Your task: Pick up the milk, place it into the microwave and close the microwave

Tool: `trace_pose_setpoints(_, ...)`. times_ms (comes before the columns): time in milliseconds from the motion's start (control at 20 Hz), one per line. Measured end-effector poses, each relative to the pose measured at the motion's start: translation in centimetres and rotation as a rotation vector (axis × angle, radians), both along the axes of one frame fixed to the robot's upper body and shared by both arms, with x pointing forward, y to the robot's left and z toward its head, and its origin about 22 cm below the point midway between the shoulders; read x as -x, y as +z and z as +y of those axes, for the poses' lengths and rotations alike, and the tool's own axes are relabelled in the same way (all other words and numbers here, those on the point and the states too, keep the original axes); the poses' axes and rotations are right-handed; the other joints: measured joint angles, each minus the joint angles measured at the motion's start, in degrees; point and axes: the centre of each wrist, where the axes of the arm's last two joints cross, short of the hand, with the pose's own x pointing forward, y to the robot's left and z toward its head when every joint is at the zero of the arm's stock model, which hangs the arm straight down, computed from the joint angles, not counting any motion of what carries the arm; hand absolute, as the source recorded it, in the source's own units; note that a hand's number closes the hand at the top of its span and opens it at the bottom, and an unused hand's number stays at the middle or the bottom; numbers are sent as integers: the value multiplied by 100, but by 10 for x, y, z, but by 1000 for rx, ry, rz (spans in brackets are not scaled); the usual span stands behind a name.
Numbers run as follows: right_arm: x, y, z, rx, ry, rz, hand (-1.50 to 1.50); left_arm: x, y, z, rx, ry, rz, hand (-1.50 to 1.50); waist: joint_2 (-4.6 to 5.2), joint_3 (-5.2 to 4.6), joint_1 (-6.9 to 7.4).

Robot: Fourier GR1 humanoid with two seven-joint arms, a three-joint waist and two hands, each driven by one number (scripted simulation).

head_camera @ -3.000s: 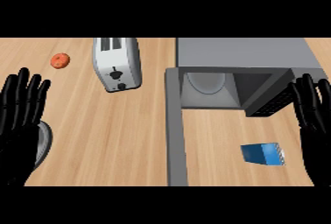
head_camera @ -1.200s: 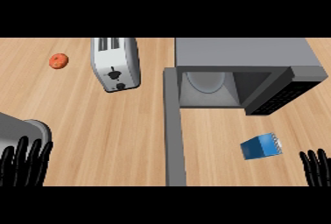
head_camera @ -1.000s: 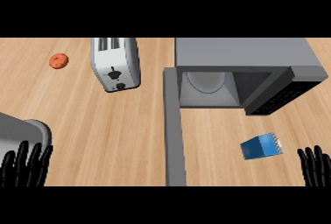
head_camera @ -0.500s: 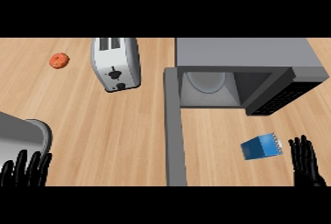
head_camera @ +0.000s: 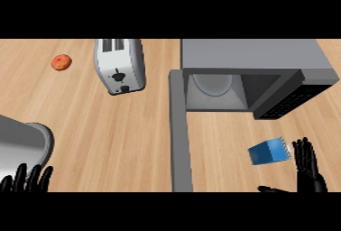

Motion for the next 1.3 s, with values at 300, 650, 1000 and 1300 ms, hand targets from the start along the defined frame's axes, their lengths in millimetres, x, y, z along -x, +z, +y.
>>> trace_pose_setpoints(300, -5, -17, -1, 12, 0, 41, -150, -1, -7, -3, 2, 0, 5, -150, 2, 1, -2)
trace_pose_setpoints(650, -22, -22, 1, 27, 21, 48, -150, 4, -1, 5, 10, 4, -3, -150, 4, 3, 7)
trace_pose_setpoints(1000, -31, -23, 12, 3, 46, 43, -150, 3, -12, 10, 11, 0, 0, -150, 1, 1, -4)
trace_pose_setpoints(1300, -42, -22, 15, -21, 19, 27, 150, 8, -7, 11, 7, -4, 5, -150, 1, 1, -2)
